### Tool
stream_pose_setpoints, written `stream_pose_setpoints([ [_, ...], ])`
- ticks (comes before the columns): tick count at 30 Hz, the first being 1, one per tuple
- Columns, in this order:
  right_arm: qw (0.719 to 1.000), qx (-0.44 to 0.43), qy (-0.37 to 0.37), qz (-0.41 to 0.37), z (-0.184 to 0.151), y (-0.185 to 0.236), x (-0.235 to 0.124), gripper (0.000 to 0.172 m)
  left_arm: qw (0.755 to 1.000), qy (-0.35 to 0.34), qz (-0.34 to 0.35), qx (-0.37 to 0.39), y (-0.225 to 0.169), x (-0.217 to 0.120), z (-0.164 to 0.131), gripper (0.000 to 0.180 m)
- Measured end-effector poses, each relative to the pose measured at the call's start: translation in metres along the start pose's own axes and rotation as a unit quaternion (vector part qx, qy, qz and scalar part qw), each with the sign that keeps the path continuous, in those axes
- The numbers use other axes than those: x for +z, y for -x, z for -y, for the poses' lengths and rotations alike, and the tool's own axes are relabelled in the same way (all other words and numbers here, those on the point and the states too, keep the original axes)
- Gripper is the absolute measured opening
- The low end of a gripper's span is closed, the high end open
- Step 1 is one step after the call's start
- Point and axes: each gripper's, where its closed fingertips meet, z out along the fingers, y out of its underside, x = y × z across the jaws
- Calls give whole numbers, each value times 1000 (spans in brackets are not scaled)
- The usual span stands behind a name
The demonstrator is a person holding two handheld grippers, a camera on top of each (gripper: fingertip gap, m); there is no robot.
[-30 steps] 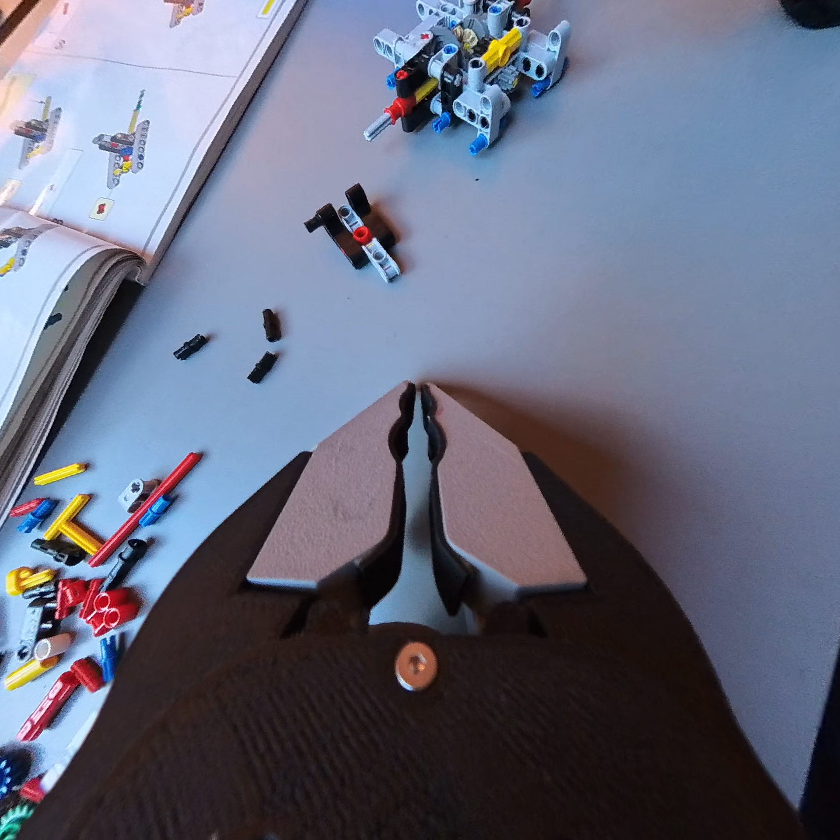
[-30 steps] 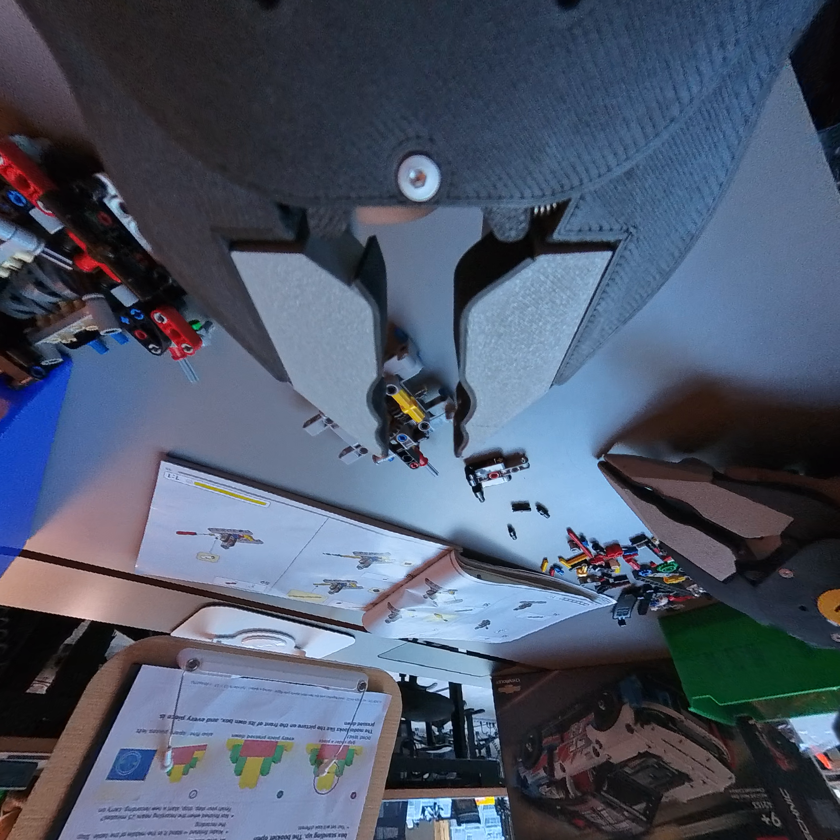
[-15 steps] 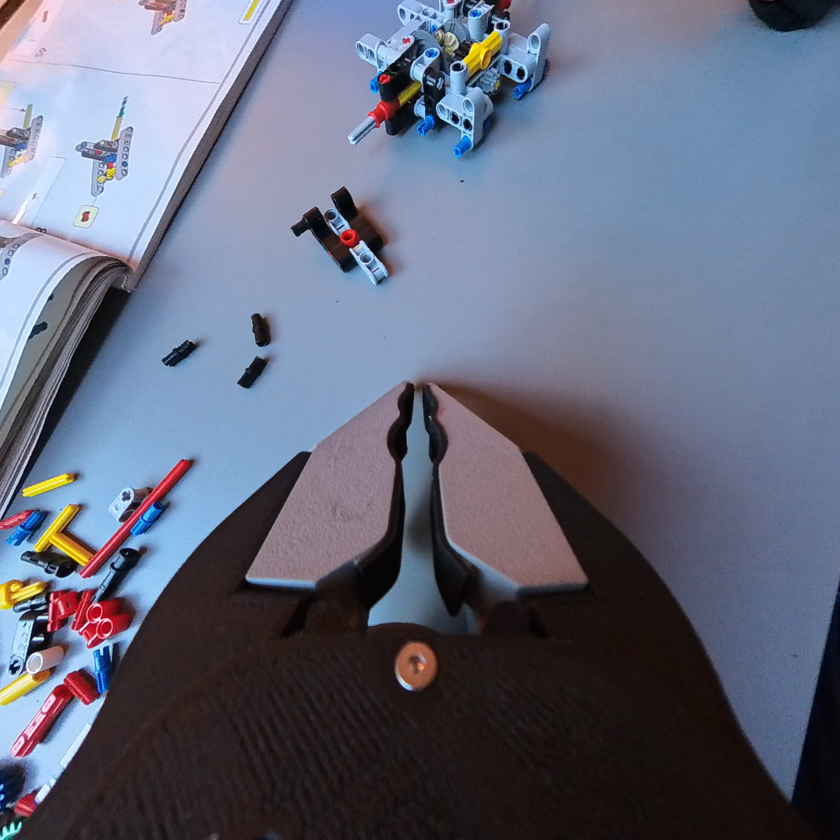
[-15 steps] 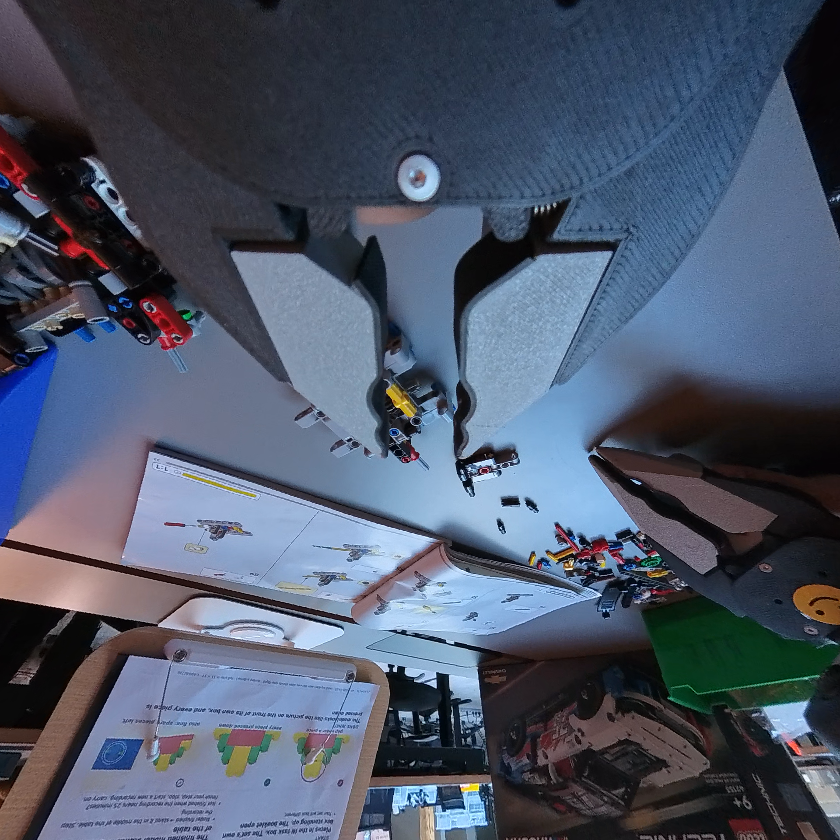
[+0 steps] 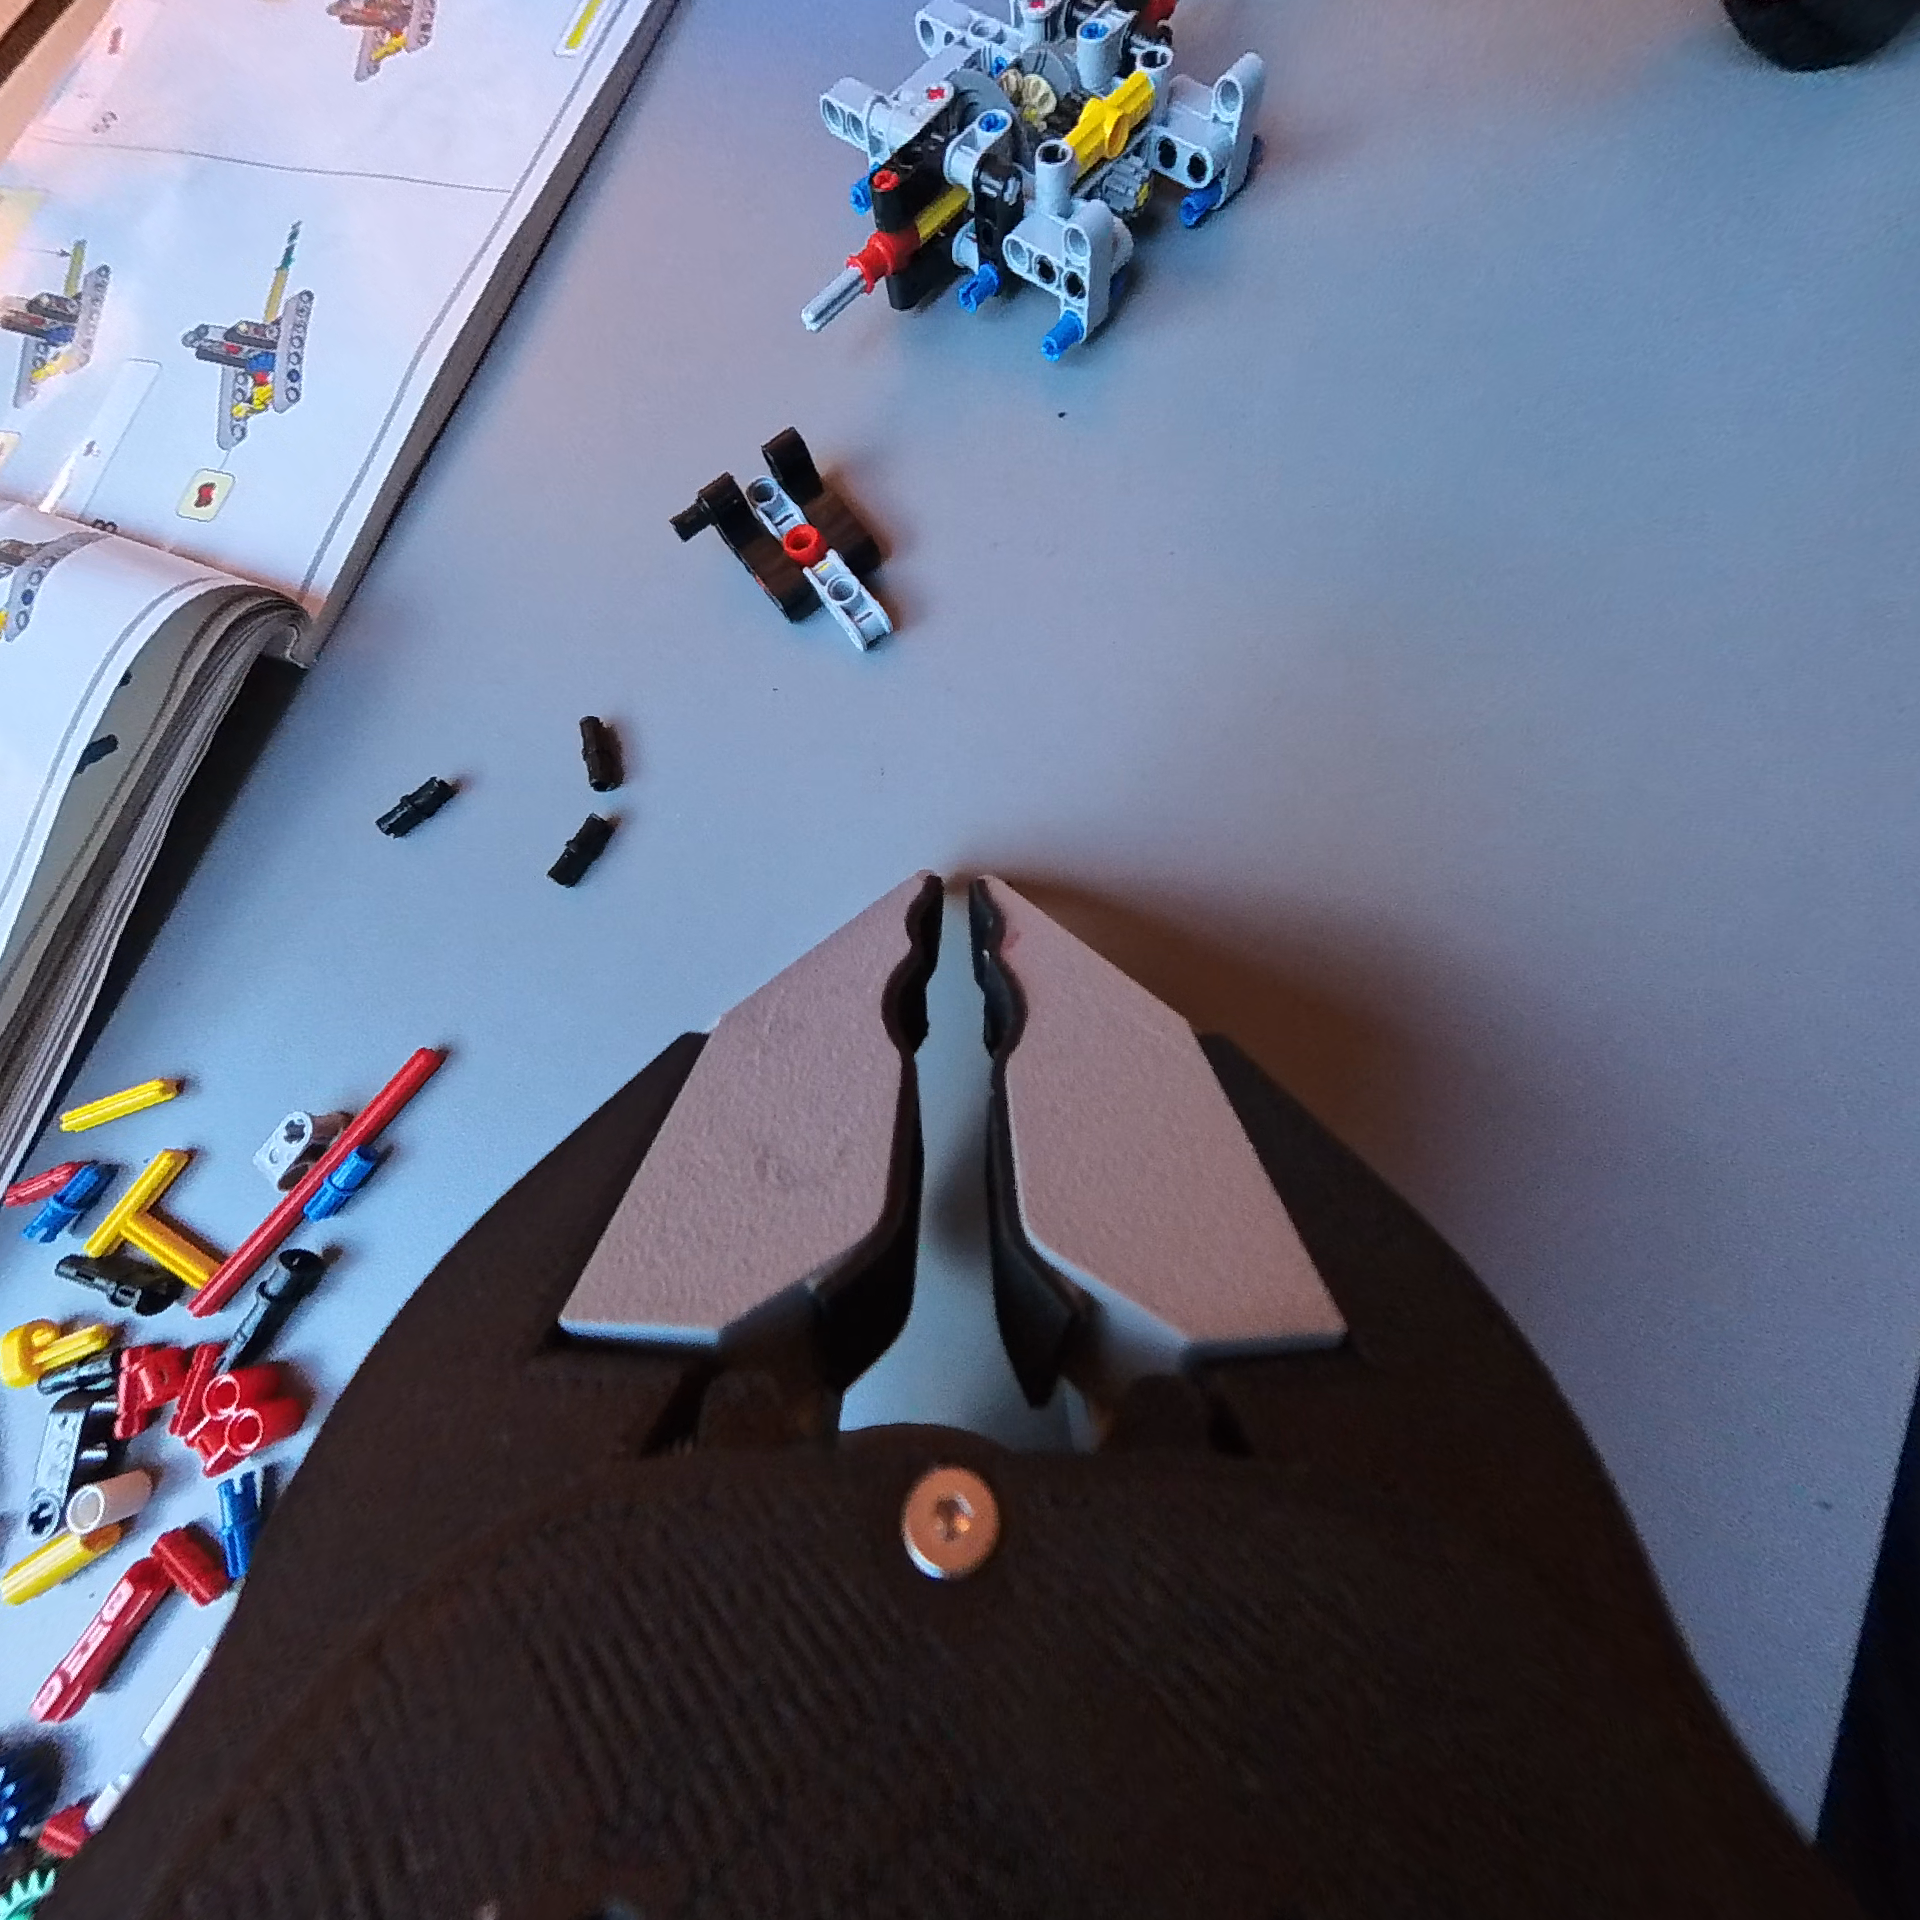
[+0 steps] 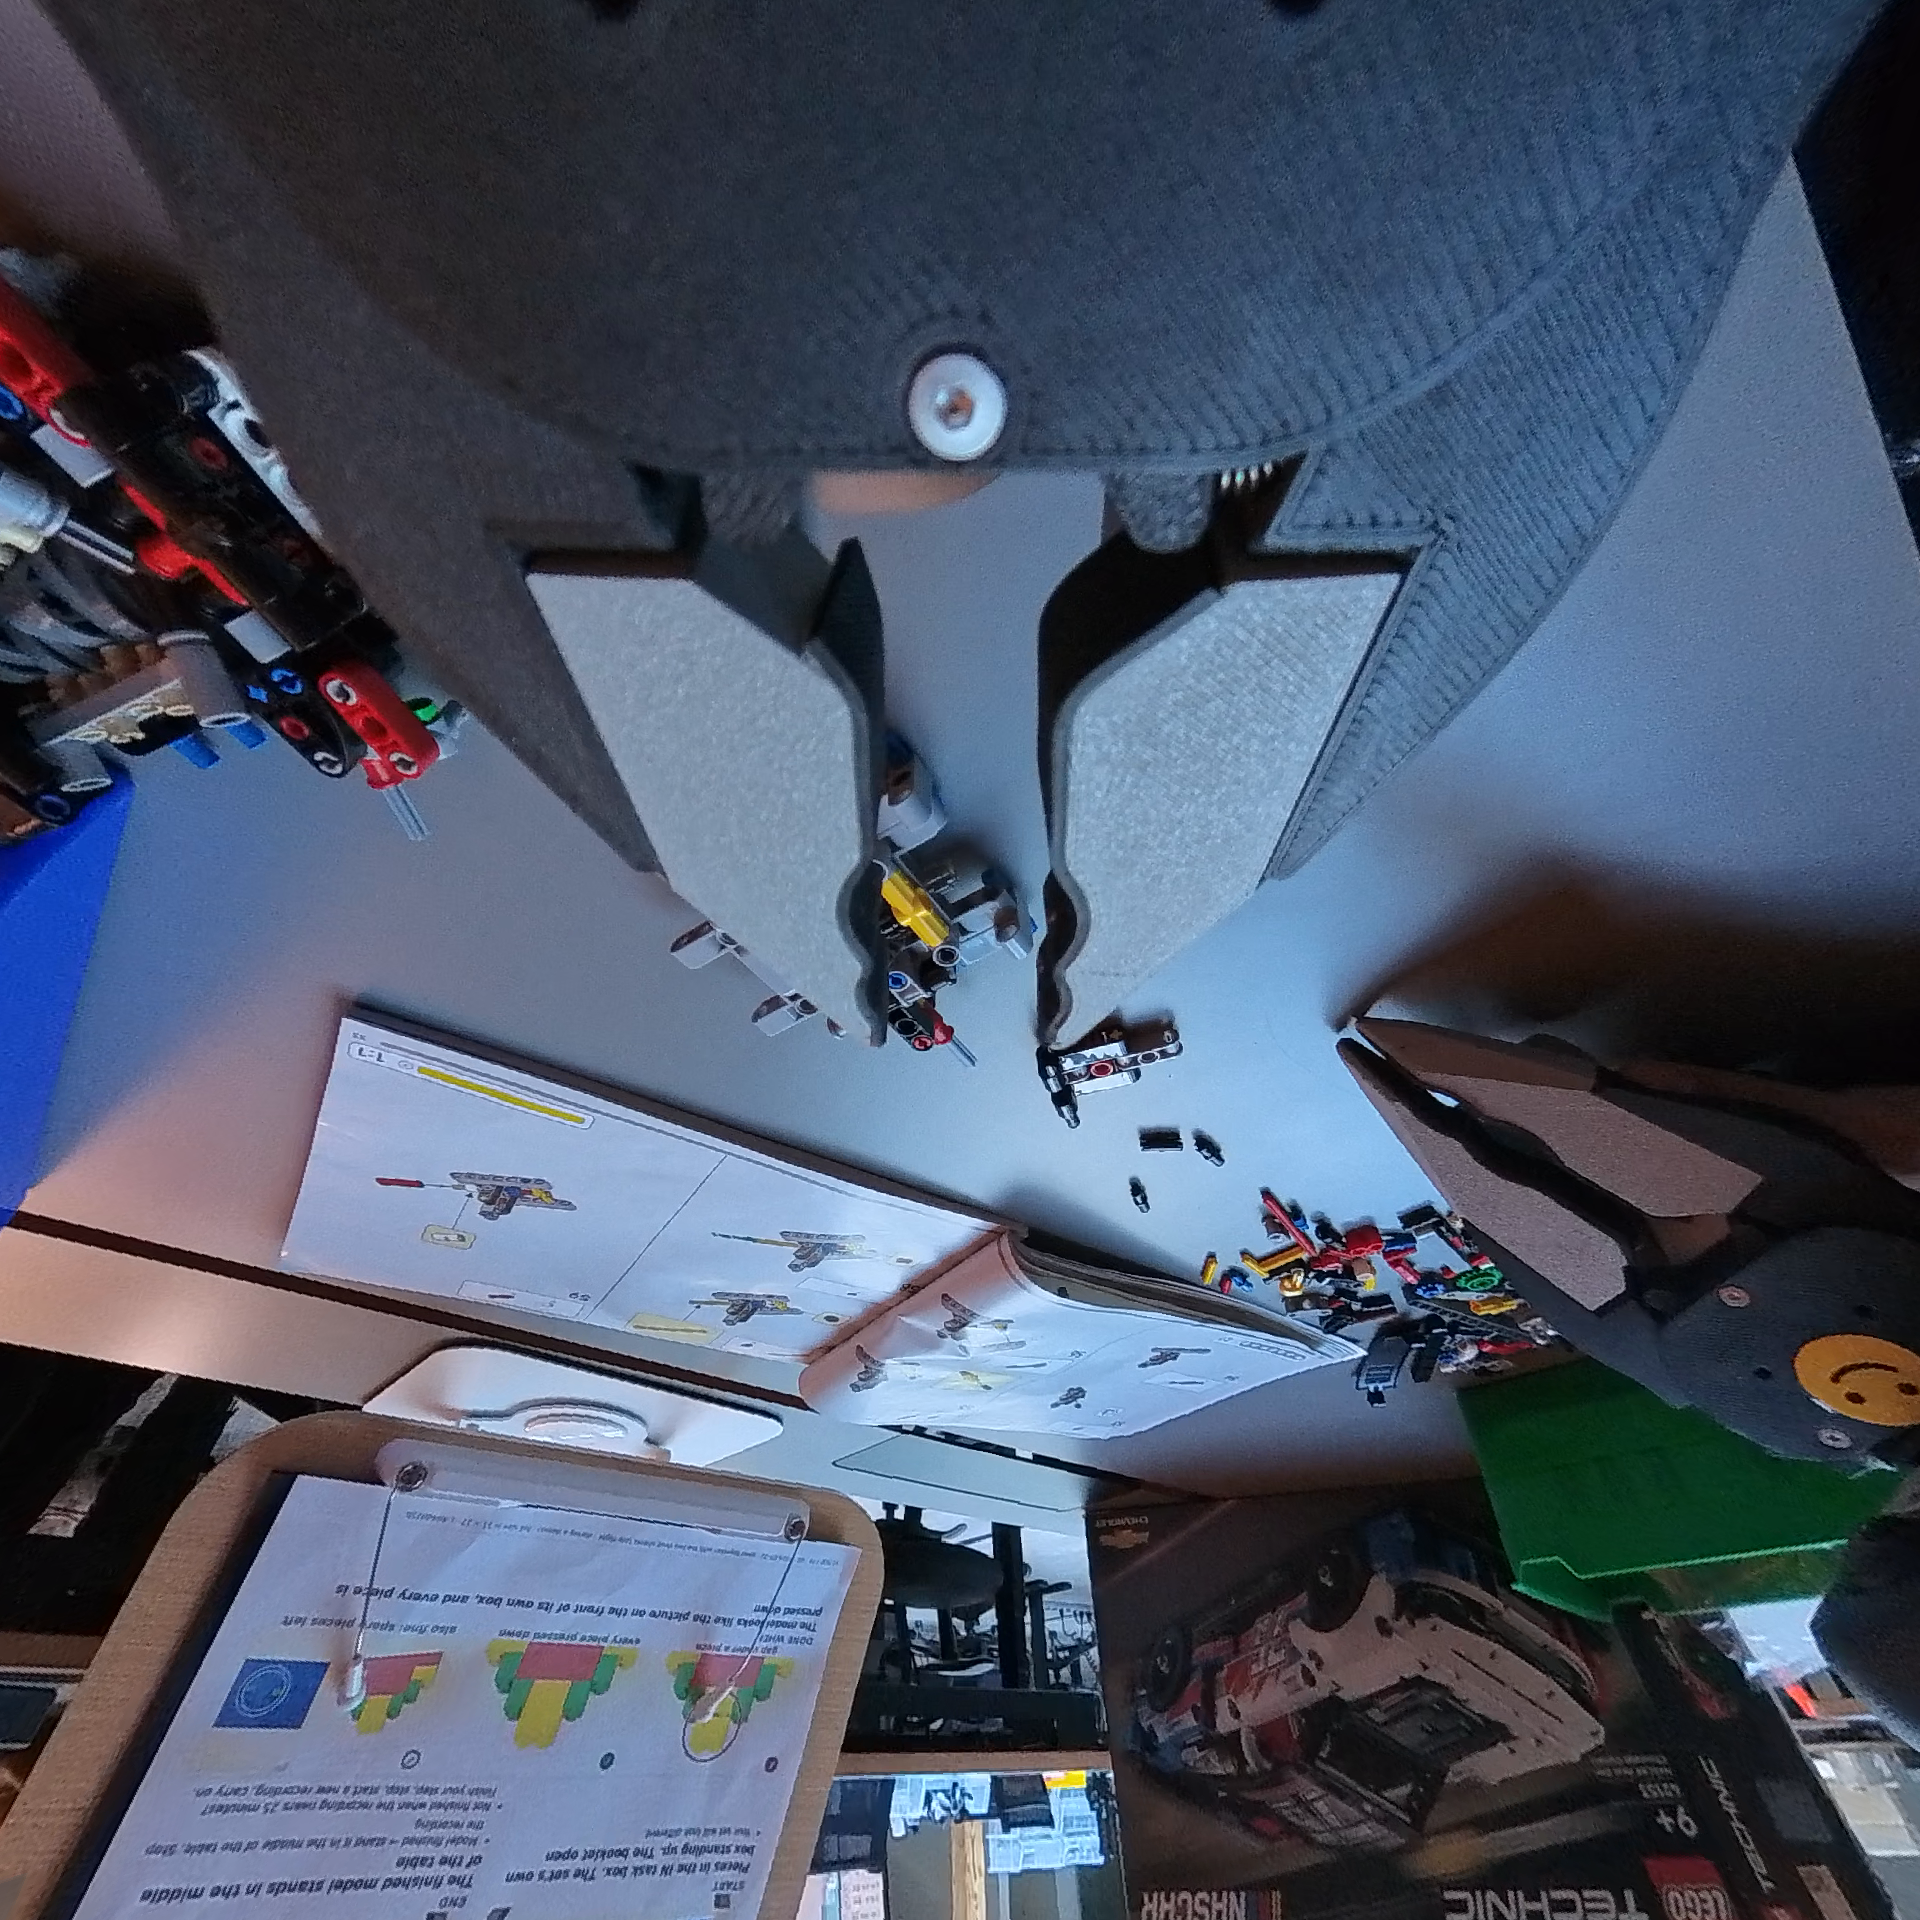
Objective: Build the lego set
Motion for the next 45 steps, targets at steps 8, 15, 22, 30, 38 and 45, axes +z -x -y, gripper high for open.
stream_pose_setpoints([
  [8,1000,-3,-6,1,1,1,-1,25,1000,0,0,-2,1,0,0,3],
  [15,1000,-9,-11,5,3,4,-1,26,1000,0,1,-1,1,0,0,4],
  [22,1000,-20,-10,6,3,7,0,26,1000,0,0,-2,0,0,0,3],
  [30,999,-42,5,2,2,40,16,31,999,0,-20,-31,2,0,0,6],
  [38,980,-117,157,-29,-32,84,77,36,1000,0,-11,-25,3,0,-1,8],
  [45,966,-73,247,-26,-53,68,109,42,1000,-1,-9,-21,0,-7,-6,11],
])
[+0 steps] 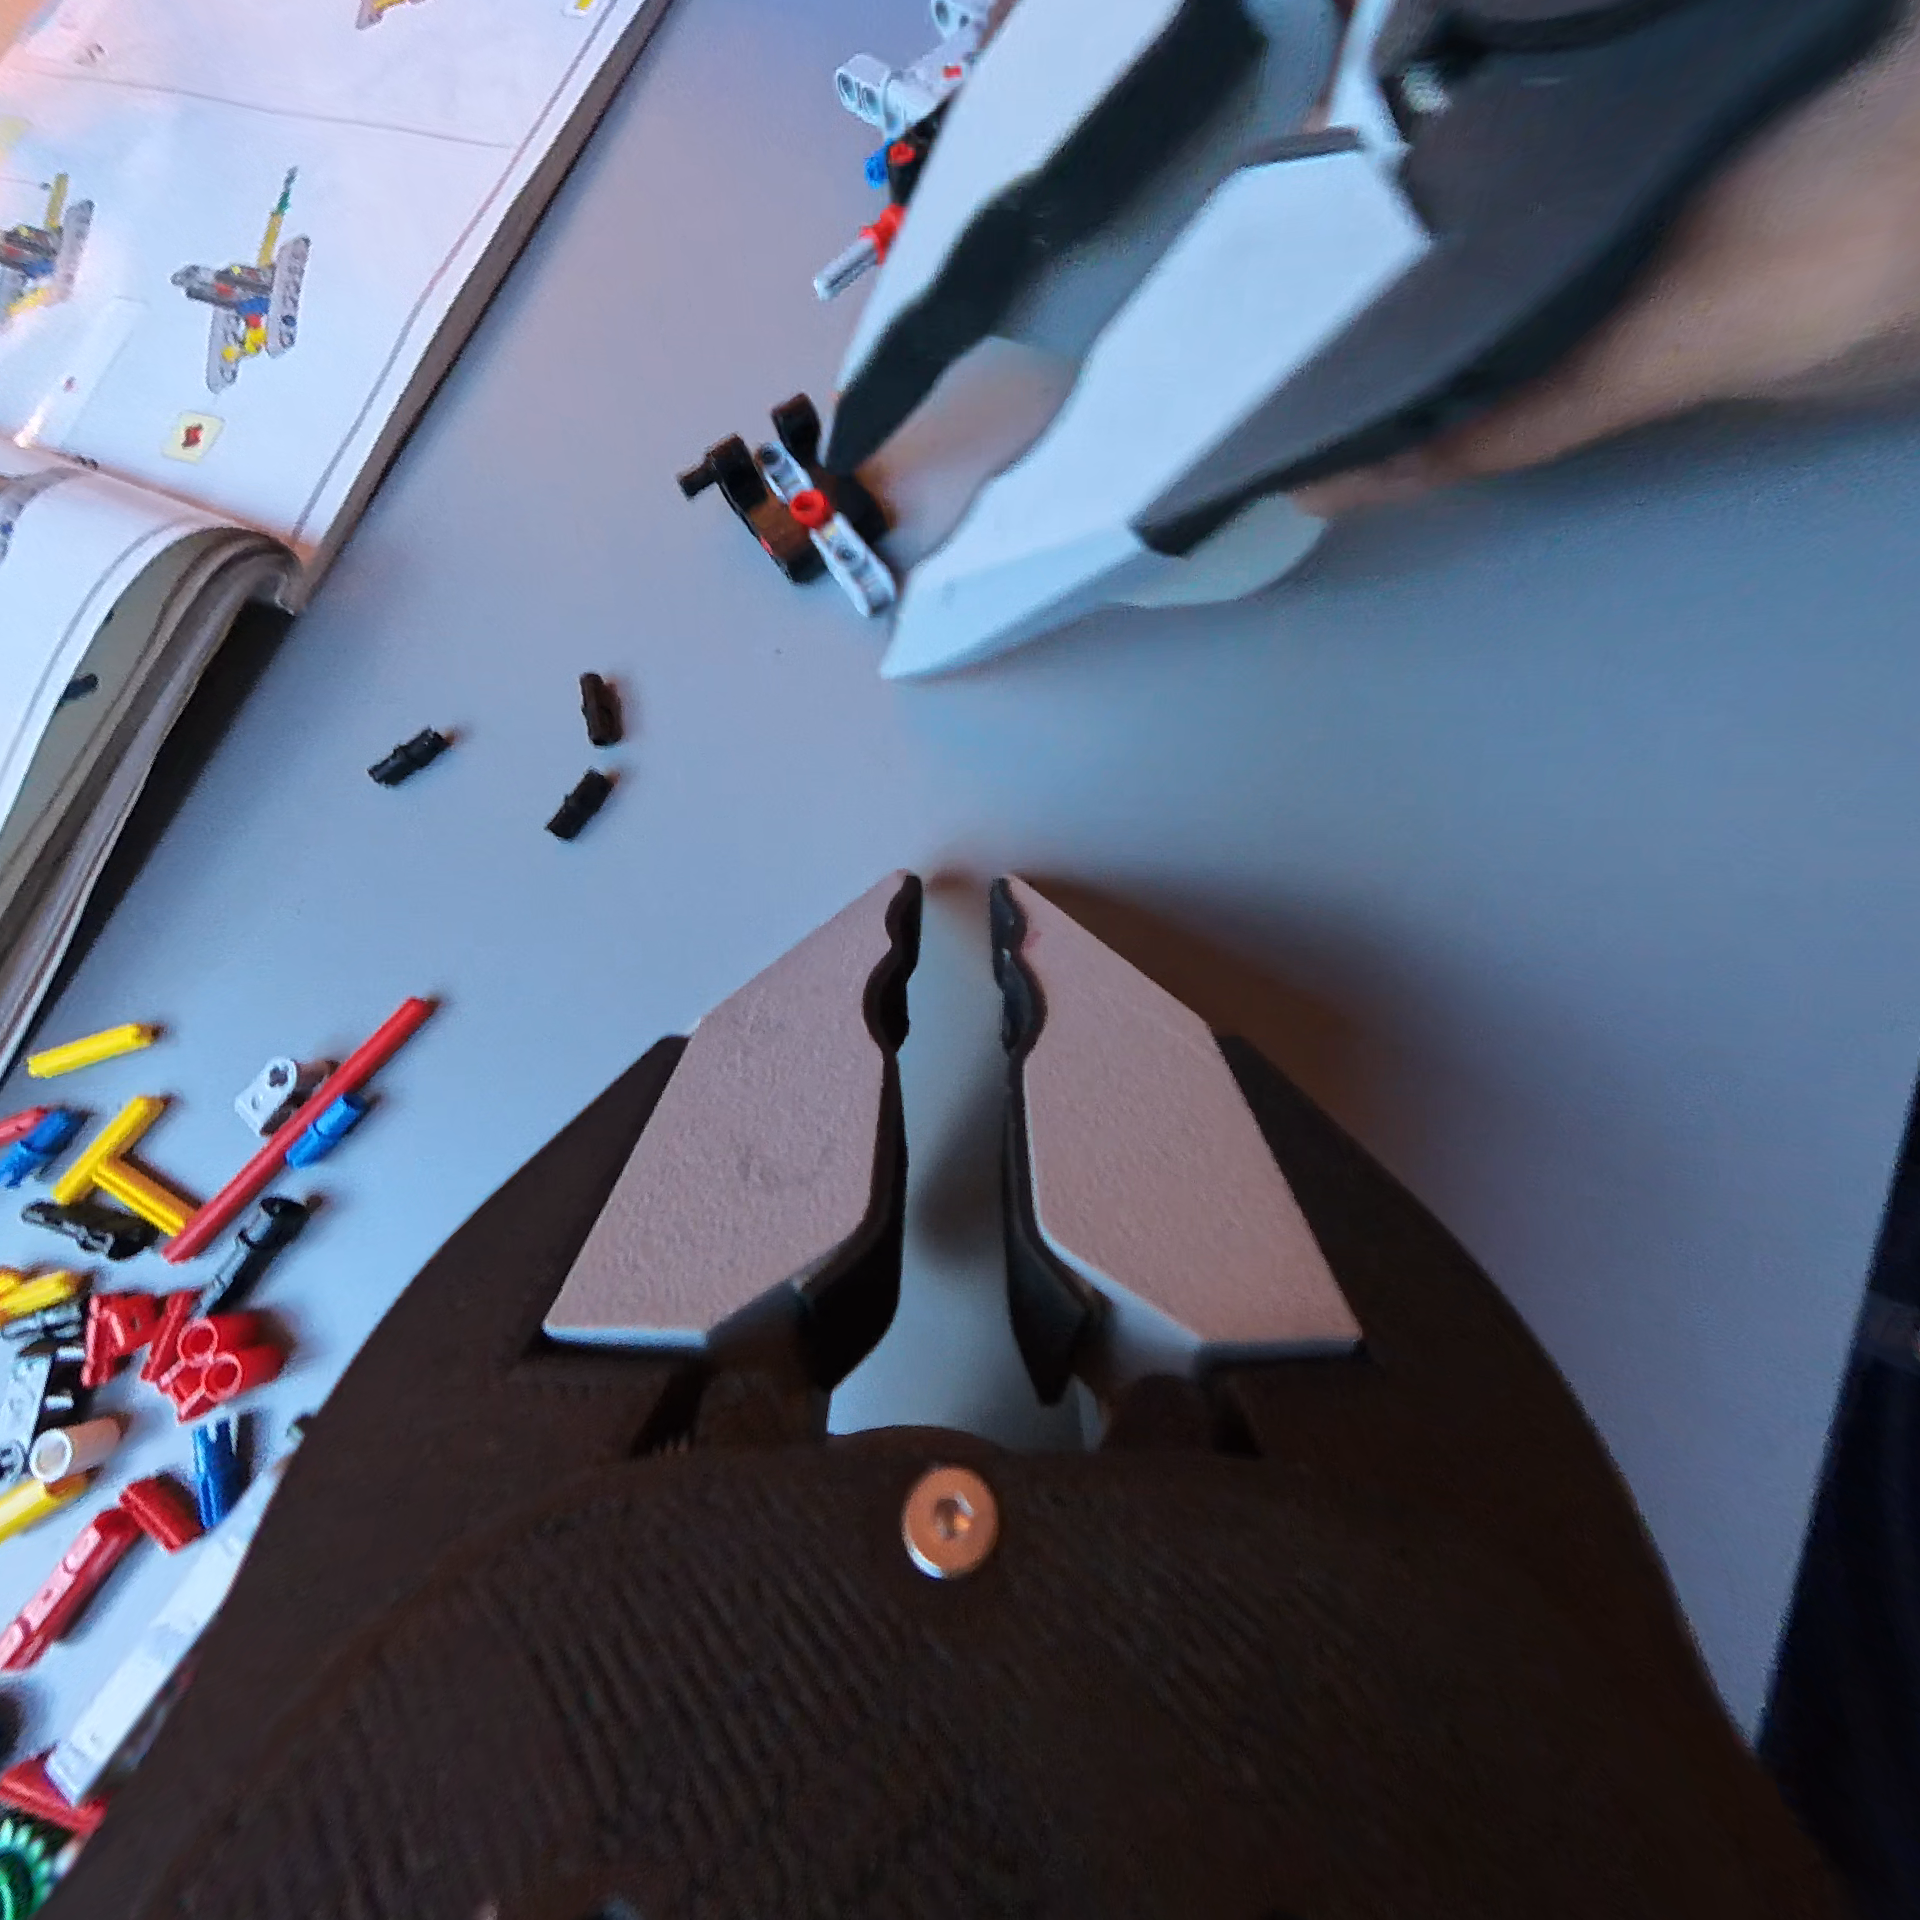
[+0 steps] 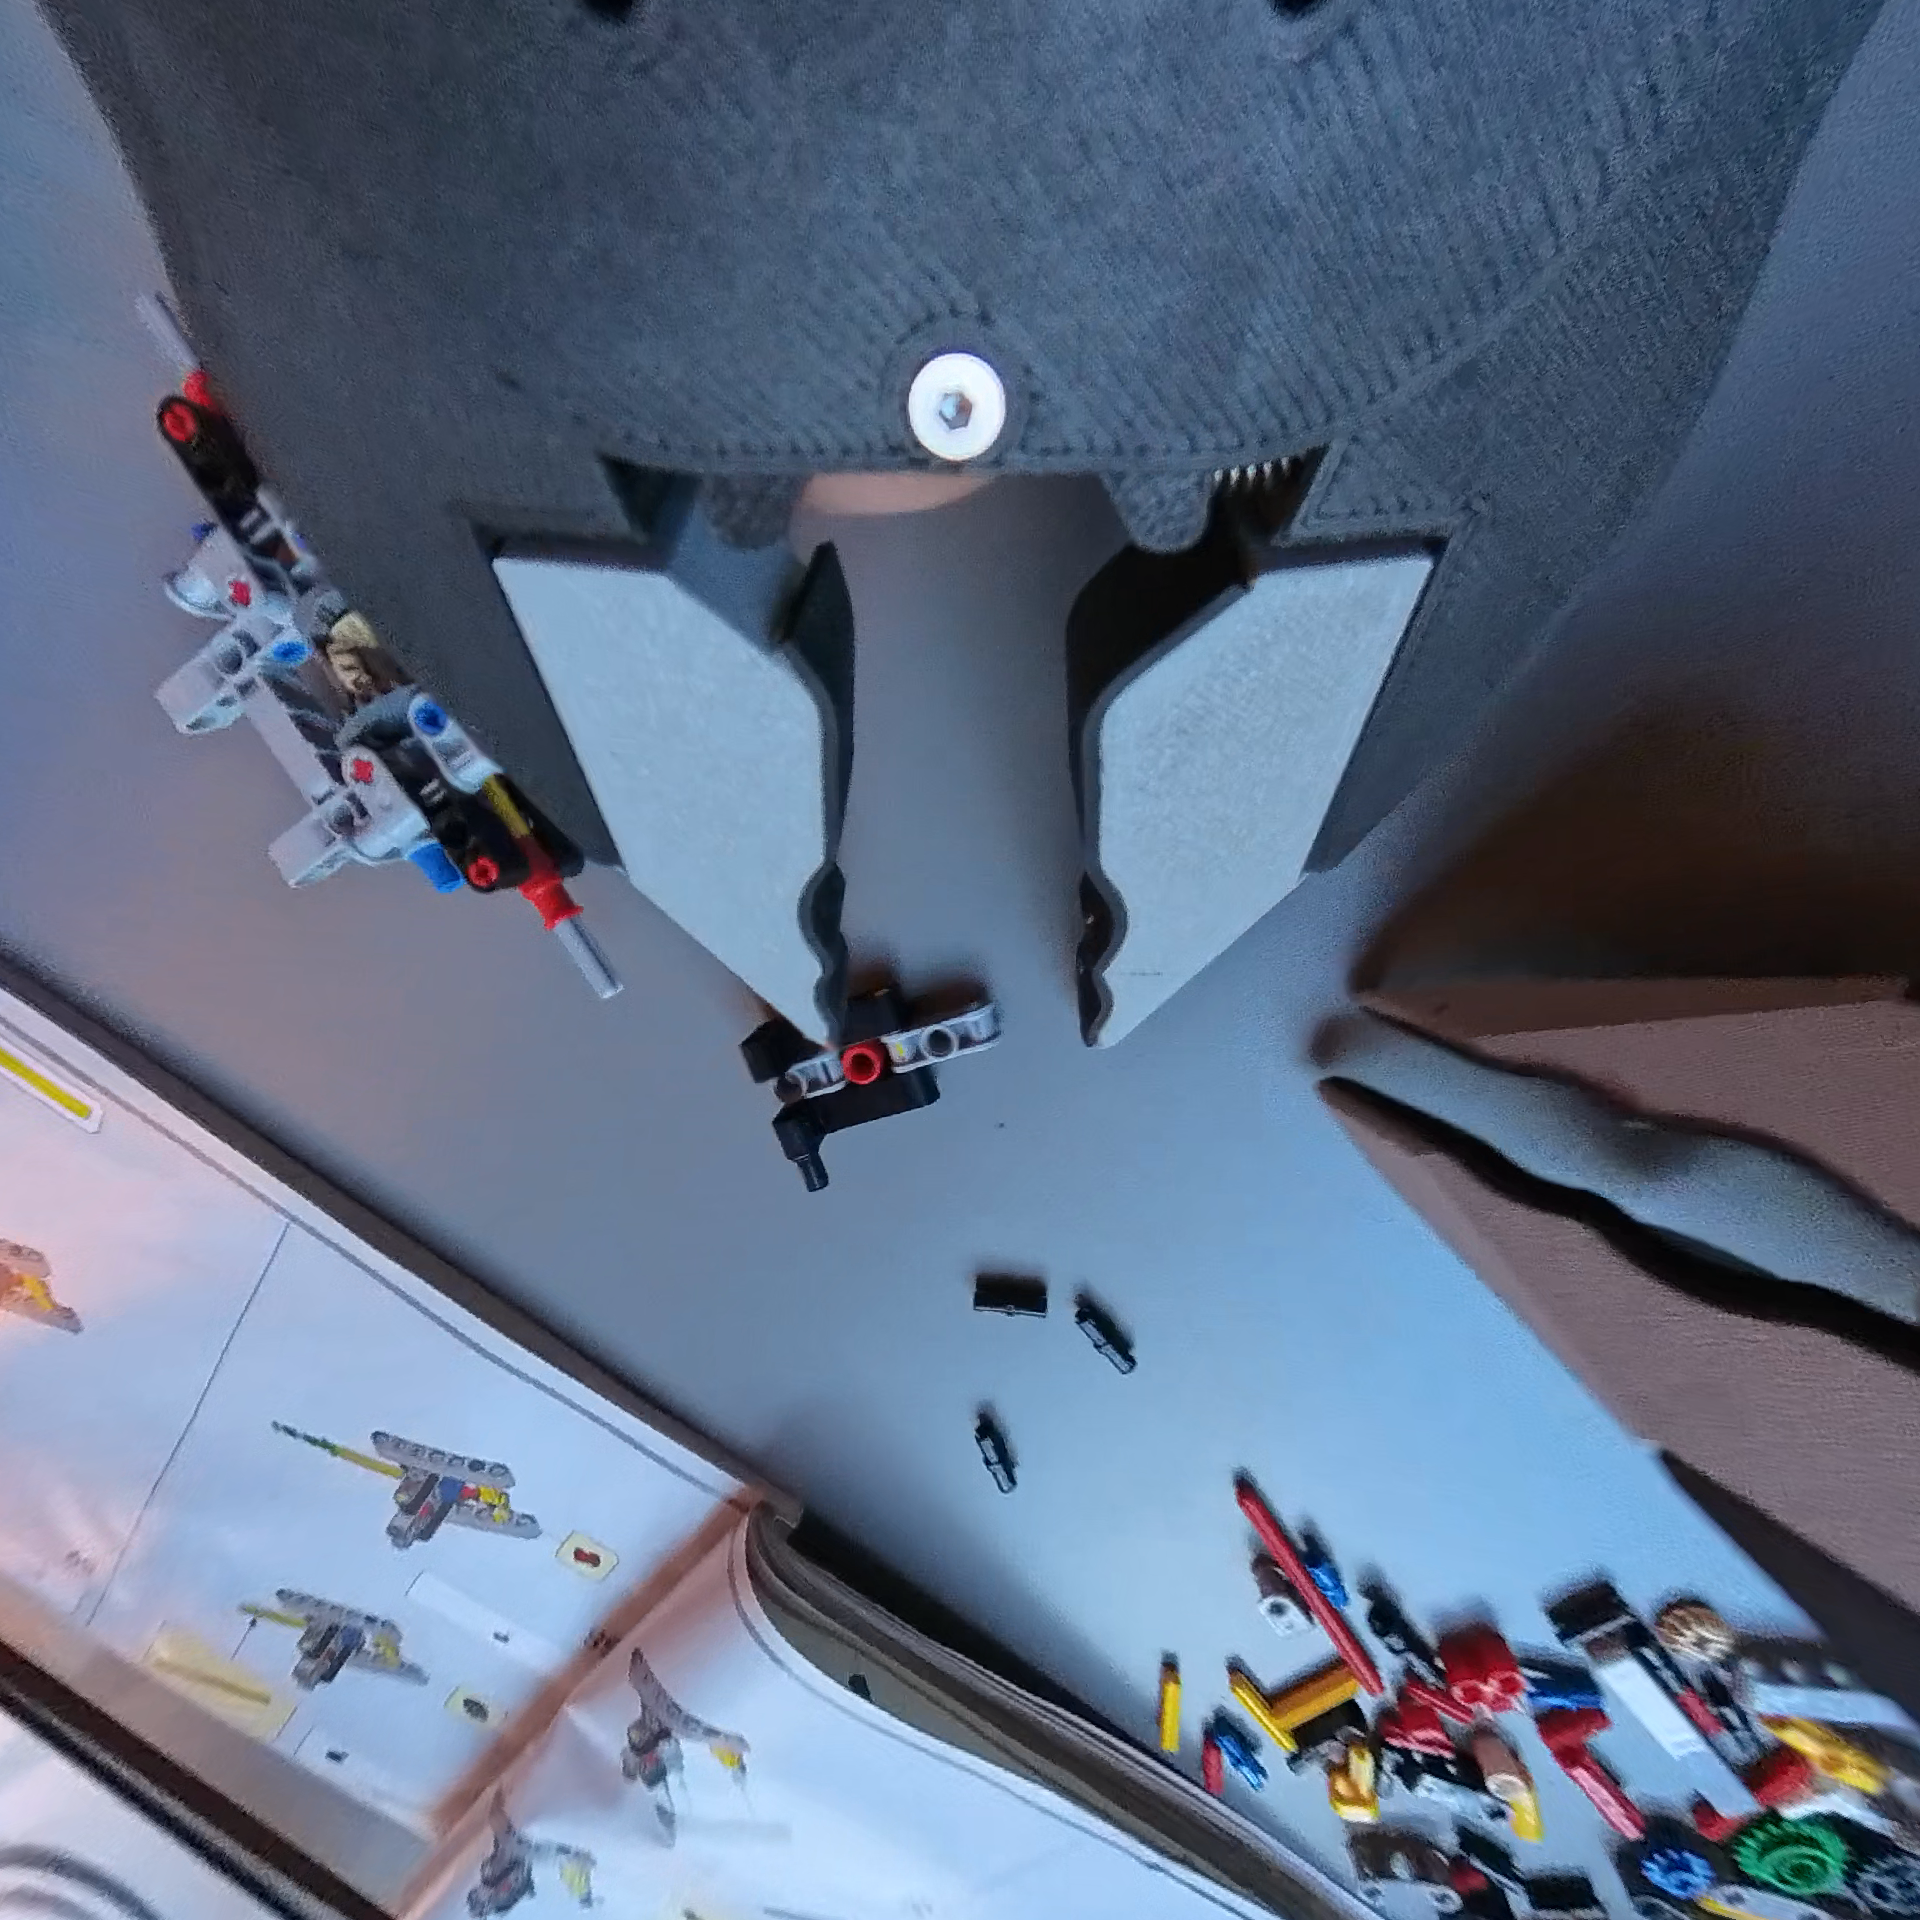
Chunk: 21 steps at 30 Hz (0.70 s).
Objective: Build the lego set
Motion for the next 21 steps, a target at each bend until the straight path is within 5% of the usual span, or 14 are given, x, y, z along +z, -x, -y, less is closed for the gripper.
stream_pose_setpoints([
  [12,1000,-4,0,-19,4,-10,7,25,1000,0,-28,-3,-7,-4,-3,7],
  [16,1000,-6,-4,-15,5,-5,5,5,999,0,-35,-5,-8,-4,-3,8],
  [21,995,6,-13,94,9,33,-1,16,999,0,-34,-5,-8,-4,-3,9],
])
